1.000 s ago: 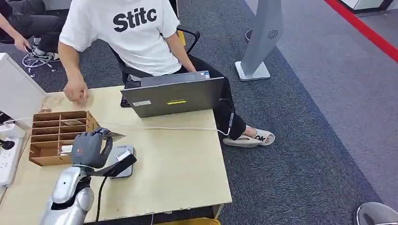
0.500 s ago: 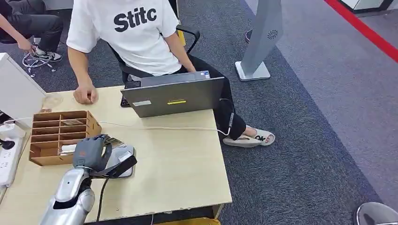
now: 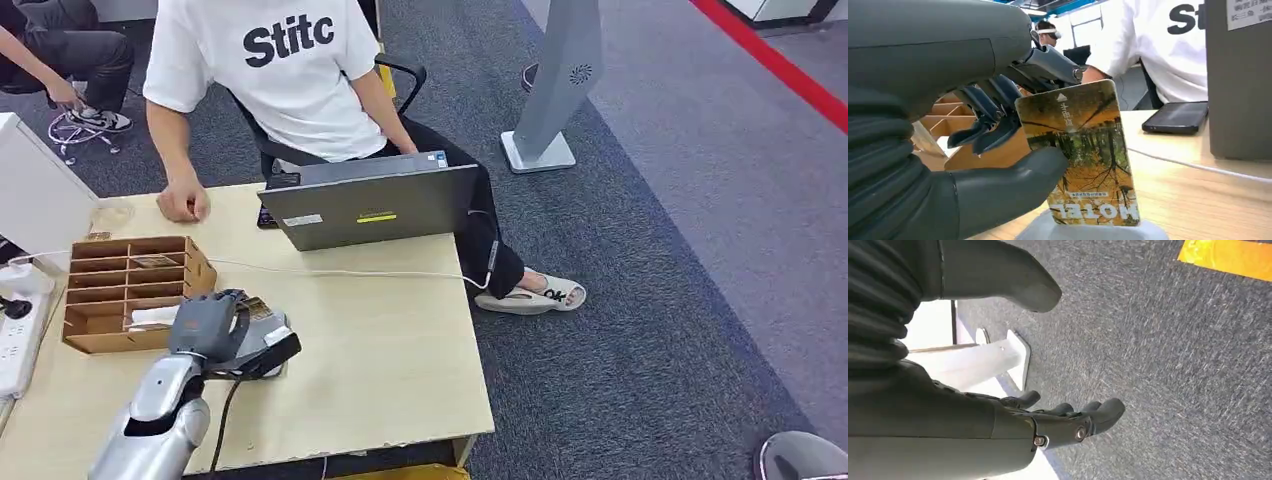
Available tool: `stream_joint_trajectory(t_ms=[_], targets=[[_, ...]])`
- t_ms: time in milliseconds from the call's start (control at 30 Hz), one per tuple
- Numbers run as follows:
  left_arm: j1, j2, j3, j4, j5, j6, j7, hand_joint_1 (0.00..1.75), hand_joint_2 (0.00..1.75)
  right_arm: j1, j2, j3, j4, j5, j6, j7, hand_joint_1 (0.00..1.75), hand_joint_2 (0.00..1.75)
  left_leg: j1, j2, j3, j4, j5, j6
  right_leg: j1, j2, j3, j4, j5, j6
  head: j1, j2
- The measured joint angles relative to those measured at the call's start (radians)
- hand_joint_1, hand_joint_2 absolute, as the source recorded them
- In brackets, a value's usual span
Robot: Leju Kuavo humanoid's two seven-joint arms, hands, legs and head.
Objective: Pass the card to the sensor for recognition and then transmit it.
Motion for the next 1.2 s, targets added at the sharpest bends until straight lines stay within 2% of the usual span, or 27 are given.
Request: stream_joint_trajectory(t_ms=[467,600,700,900,1133,1200], targets=[[-0.037,-0.004,-0.023,0.061,0.004,0.024,0.000,1.75,1.75,0.000,0.000,-0.001,0.000,-0.002,0.003,0.000,0.00,1.75,0.000,0.000,0.002,0.000,0.001,0.001,0.000,-0.001,0.003,0.000,0.001,0.000,0.000,0.000],[-0.057,0.004,-0.021,0.060,0.076,0.007,-0.018,1.75,1.75,0.001,0.000,-0.001,0.000,-0.003,0.003,-0.003,0.00,1.75,0.000,0.000,0.002,0.000,0.002,0.000,0.000,0.000,0.002,0.000,0.001,0.000,0.000,0.000],[-0.082,0.027,-0.008,0.028,0.130,-0.020,-0.033,1.75,1.75,0.002,0.000,-0.002,0.000,-0.003,0.000,-0.006,0.00,1.75,0.001,0.000,0.001,0.000,0.002,0.000,0.000,0.000,0.001,0.000,0.002,-0.001,0.000,0.000],[-0.134,0.069,0.029,-0.039,0.154,-0.040,-0.025,1.75,1.75,0.002,0.000,-0.003,0.000,-0.003,-0.002,-0.007,0.00,1.75,0.001,0.000,0.001,0.000,0.002,0.000,0.001,0.000,0.001,0.001,0.002,-0.001,0.000,0.000],[-0.223,0.142,0.045,-0.114,0.103,-0.075,0.009,1.75,1.75,0.002,0.000,-0.004,0.000,-0.003,-0.002,-0.008,0.00,1.75,0.001,0.000,0.001,0.000,0.002,0.000,0.001,0.000,0.001,0.001,0.002,-0.001,0.000,0.000],[-0.237,0.156,0.047,-0.123,0.048,-0.069,0.033,1.75,1.75,0.002,0.000,-0.005,0.000,-0.003,-0.002,-0.009,0.00,1.75,0.001,0.000,0.001,0.000,0.002,0.000,0.001,0.000,0.001,0.001,0.002,-0.001,0.000,0.000]])
